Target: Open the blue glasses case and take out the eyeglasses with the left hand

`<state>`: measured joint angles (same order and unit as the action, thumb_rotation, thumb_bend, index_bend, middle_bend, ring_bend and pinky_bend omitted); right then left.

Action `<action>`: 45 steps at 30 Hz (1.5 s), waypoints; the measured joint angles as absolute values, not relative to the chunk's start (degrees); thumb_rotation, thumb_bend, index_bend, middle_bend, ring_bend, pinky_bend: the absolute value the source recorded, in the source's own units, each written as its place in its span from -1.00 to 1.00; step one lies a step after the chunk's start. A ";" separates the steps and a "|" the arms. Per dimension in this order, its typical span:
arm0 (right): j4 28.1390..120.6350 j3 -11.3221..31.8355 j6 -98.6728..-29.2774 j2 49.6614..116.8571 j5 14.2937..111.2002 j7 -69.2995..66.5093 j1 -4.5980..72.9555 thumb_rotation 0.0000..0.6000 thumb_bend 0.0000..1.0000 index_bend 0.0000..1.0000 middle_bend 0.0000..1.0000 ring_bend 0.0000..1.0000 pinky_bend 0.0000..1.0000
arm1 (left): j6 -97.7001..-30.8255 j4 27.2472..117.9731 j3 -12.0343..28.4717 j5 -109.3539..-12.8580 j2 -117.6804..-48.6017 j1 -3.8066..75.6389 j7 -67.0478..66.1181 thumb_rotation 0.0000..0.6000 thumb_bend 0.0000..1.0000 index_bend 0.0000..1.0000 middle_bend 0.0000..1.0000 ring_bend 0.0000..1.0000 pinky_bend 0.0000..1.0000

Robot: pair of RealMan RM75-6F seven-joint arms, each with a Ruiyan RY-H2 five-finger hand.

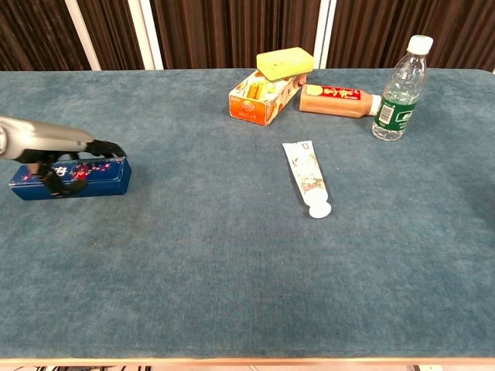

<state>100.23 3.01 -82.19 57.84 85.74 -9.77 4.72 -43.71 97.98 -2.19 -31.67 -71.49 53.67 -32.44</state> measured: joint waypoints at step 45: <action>99.98 2.92 -82.38 57.89 86.15 -9.85 4.65 1.00 -0.78 -1.00 -1.00 -1.00 -0.63 | -59.08 90.54 -1.79 -41.40 -75.51 43.63 -32.87 1.00 -0.52 -0.86 -0.37 -0.89 -0.61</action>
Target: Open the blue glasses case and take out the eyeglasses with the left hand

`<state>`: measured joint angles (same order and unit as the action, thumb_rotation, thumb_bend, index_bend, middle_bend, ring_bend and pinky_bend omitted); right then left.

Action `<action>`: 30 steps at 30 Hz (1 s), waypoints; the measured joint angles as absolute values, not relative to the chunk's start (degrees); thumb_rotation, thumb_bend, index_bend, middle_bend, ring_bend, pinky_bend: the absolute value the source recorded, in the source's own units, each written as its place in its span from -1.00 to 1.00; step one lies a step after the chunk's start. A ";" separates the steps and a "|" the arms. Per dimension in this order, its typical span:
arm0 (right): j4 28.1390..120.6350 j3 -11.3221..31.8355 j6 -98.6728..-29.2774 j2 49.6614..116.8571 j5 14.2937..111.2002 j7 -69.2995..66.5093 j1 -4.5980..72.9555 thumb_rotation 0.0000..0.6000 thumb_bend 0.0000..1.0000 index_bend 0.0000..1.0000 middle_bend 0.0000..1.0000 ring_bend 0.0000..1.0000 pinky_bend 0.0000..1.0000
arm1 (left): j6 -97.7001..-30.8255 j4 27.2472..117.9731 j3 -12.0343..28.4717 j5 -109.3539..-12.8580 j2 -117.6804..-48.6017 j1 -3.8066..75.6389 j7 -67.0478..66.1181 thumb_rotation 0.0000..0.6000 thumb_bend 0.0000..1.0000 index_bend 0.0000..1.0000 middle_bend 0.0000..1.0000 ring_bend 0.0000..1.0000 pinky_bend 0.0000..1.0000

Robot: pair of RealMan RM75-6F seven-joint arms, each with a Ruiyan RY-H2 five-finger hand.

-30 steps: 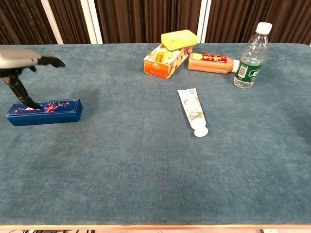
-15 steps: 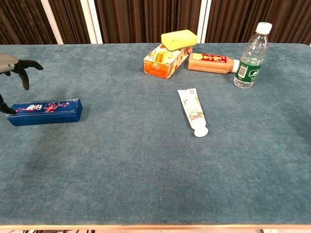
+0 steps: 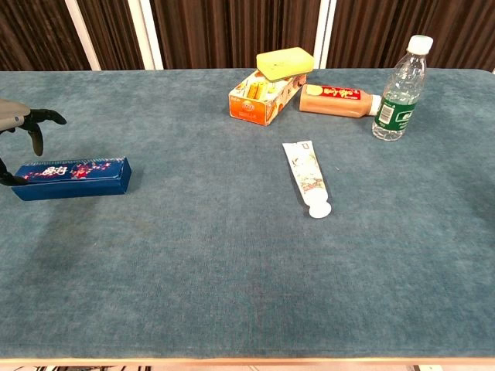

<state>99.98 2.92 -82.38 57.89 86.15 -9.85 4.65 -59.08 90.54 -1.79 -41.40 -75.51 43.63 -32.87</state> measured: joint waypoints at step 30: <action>100.00 2.89 -82.48 57.88 86.32 -9.71 4.63 1.00 -0.76 -1.00 -1.00 -1.00 -0.63 | -56.66 89.27 -0.17 -42.66 -76.42 42.59 -32.87 1.00 -0.46 -0.83 -0.34 -0.89 -0.61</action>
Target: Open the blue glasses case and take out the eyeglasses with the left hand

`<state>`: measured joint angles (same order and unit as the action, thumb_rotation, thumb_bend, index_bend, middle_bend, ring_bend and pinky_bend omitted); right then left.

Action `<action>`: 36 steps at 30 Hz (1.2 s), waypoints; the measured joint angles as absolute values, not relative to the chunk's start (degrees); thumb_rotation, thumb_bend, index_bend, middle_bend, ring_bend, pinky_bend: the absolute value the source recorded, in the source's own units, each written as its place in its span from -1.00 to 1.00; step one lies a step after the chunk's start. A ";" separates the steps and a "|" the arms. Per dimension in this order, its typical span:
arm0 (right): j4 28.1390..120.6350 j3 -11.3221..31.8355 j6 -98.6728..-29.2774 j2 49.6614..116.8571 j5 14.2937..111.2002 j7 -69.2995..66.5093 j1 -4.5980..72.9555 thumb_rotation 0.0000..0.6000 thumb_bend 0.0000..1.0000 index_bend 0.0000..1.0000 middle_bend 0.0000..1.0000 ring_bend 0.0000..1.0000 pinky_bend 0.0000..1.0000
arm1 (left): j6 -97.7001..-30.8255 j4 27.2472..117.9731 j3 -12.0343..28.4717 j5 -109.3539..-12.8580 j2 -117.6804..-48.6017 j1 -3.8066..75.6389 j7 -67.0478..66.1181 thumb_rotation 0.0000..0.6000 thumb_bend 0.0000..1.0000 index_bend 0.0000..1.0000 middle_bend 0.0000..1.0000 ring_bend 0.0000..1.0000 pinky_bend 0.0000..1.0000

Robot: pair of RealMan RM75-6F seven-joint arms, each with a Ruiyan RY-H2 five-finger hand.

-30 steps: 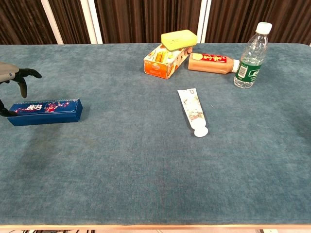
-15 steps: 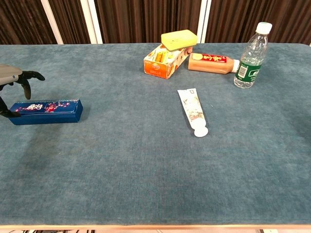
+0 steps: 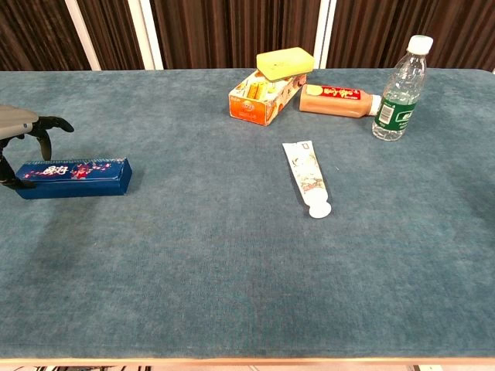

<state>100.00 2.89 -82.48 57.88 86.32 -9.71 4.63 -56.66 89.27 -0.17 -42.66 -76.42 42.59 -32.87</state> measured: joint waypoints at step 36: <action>100.07 2.89 -82.34 57.92 86.17 -9.46 4.67 1.00 -0.76 -1.00 -1.00 -1.00 -0.63 | -55.65 84.86 2.66 -41.68 -78.72 42.59 -32.61 1.00 -0.19 -0.78 -0.36 -0.87 -0.61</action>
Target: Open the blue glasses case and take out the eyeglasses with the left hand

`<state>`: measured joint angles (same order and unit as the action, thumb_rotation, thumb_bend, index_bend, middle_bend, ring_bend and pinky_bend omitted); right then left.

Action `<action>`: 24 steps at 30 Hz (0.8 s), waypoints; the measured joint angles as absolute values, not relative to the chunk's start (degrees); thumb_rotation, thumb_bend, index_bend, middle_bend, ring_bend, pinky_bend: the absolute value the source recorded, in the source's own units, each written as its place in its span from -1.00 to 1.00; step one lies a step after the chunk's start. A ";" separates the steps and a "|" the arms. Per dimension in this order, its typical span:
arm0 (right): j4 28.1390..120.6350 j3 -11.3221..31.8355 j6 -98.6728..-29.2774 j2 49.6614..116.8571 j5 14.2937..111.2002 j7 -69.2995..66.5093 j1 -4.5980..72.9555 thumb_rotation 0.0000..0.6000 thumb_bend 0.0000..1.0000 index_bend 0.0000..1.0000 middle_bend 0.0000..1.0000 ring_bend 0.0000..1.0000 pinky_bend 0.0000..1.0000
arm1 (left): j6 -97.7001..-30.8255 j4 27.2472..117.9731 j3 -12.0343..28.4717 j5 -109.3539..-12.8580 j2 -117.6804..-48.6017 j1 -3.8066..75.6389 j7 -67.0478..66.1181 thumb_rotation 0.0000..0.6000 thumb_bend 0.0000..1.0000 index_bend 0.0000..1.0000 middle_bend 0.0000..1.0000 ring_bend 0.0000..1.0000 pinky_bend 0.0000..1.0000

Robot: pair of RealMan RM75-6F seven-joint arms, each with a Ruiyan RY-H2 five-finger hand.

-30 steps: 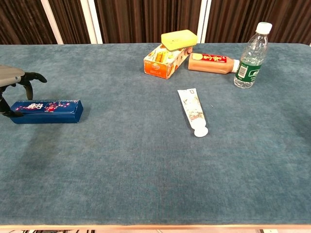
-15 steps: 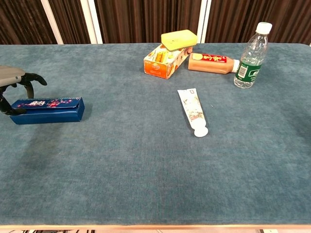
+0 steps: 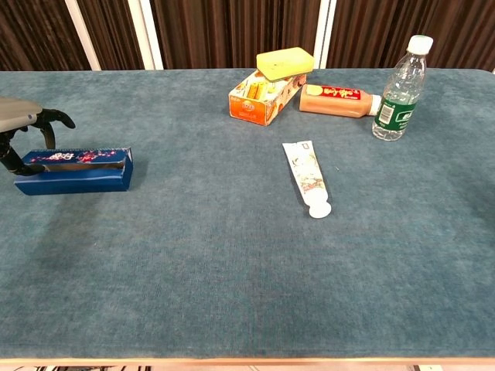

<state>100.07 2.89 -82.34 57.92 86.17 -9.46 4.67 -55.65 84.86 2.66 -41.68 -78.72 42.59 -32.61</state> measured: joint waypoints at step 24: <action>100.19 2.95 -82.31 57.97 86.00 -9.29 4.67 1.00 -0.76 -1.00 -1.00 -1.00 -0.63 | -56.38 69.99 7.63 -36.59 -87.62 45.60 -35.59 1.00 -0.37 -0.83 -0.51 -0.88 -0.62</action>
<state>100.19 2.95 -82.31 57.97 86.00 -9.29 4.67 -56.38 69.99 7.63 -36.59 -87.62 45.60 -35.59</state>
